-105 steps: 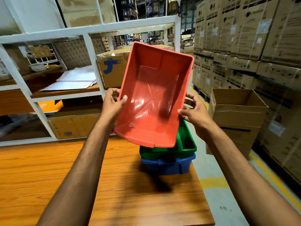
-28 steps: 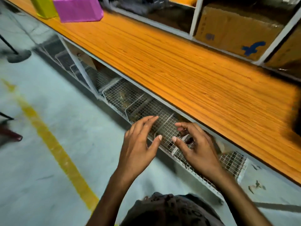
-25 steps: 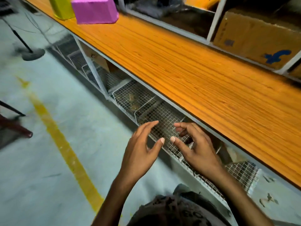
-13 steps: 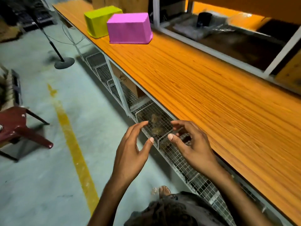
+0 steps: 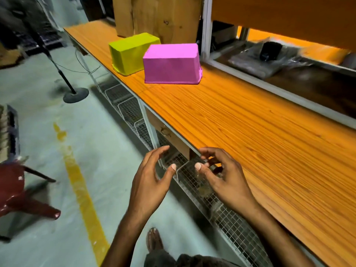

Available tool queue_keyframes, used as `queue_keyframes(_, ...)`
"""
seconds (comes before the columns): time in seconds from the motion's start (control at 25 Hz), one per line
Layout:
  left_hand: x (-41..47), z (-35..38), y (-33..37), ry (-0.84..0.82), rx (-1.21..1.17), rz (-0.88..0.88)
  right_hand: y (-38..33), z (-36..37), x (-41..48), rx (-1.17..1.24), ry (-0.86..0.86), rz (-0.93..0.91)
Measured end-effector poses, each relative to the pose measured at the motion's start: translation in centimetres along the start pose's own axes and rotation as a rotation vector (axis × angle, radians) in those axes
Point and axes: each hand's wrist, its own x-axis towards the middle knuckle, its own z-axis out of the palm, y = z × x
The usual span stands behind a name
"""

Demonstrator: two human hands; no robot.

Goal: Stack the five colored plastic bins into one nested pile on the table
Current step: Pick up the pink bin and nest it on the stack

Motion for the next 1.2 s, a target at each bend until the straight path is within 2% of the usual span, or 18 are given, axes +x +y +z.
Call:
queue_keyframes(0.12, 6.2, -4.1, -4.2, -0.056, 0.0, 0.034, -0.7, 5.5, 5.9, 0.021, 0.074, 0.033)
queue_keyframes(0.32, 15.9, -10.2, -9.5, -0.097, -0.031, 0.044, -3.2, 13.0, 14.5, 0.07, 0.11, 0.112)
queue_keyframes(0.44, 21.7, -11.9, -12.1, -0.118, -0.093, 0.035, -4.0, 15.8, 19.6, 0.038, 0.119, 0.098)
queue_keyframes(0.64, 33.1, -11.0, -15.4, -0.173, -0.228, 0.007, -2.4, 17.9, 30.2, -0.069, 0.188, 0.036)
queue_keyframes(0.88, 47.3, -8.2, -16.6, -0.216, -0.331, 0.068, 0.1, 18.6, 44.7, -0.151, 0.309, 0.004)
queue_keyframes(1.08, 59.3, -5.9, -16.8, -0.209, -0.415, 0.06, 0.9, 20.2, 53.0, -0.241, 0.436, 0.077)
queue_keyframes(1.2, 66.8, -4.6, -16.1, -0.271, -0.381, 0.171, 1.2, 21.9, 56.4, -0.212, 0.591, 0.146)
